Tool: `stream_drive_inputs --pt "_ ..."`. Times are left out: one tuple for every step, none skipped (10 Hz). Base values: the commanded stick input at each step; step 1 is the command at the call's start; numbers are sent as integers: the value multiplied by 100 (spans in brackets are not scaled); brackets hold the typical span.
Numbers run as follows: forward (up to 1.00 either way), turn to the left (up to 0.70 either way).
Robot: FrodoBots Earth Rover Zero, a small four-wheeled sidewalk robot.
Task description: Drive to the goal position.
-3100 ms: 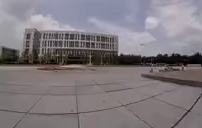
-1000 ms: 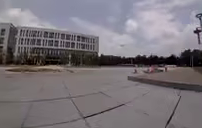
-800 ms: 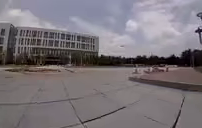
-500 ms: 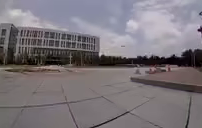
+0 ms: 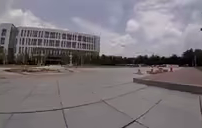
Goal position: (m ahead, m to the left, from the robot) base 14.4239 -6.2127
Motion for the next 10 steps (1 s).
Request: stream_drive_inputs --pt "50 -2" --pt "50 -2" --pt "50 -2" --pt "50 -2" --pt "50 -2" --pt "50 -2" --pt "50 -2" --pt "50 -2" --pt "50 -2" --pt "50 -2"
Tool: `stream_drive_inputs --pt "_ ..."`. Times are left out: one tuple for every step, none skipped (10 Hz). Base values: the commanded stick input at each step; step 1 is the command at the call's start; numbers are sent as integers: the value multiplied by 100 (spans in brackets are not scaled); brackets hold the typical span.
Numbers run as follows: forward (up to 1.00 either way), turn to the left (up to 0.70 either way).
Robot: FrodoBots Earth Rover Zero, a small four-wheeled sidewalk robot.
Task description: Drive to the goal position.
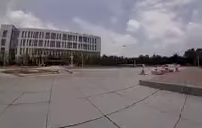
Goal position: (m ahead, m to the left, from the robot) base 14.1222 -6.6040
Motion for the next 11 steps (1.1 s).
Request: stream_drive_inputs --pt "50 -2" --pt "50 -2" --pt "50 -2" --pt "50 -2" --pt "50 -2" --pt "50 -2" --pt "50 -2" --pt "50 -2" --pt "50 -2" --pt "50 -2" --pt "50 -2"
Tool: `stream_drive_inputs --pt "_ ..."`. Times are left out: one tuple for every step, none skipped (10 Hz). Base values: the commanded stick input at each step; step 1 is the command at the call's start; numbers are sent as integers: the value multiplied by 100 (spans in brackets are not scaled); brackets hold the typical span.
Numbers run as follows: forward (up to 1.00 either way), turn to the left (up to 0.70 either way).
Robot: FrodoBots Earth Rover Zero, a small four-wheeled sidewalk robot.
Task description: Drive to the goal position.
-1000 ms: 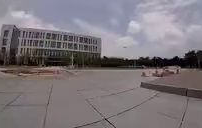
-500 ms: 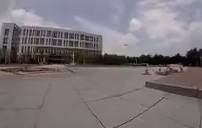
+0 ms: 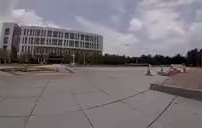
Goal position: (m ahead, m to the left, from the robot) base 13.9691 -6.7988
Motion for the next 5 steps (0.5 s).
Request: stream_drive_inputs --pt "50 -2" --pt "50 -35" --pt "50 -52" --pt "50 -52" --pt "50 -28"
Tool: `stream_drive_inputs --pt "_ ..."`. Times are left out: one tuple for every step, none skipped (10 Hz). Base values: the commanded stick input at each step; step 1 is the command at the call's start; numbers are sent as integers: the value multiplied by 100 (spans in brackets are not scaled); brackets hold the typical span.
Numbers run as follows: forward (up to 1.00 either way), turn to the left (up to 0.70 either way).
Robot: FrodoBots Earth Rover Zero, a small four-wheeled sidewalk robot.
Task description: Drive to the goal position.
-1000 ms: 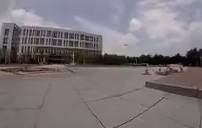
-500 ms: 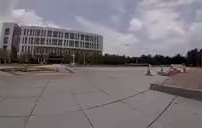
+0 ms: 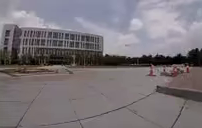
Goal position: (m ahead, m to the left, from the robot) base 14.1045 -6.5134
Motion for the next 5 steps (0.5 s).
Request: stream_drive_inputs --pt "50 -2" --pt "50 -2" --pt "50 -2" --pt "50 -2" --pt "50 -2"
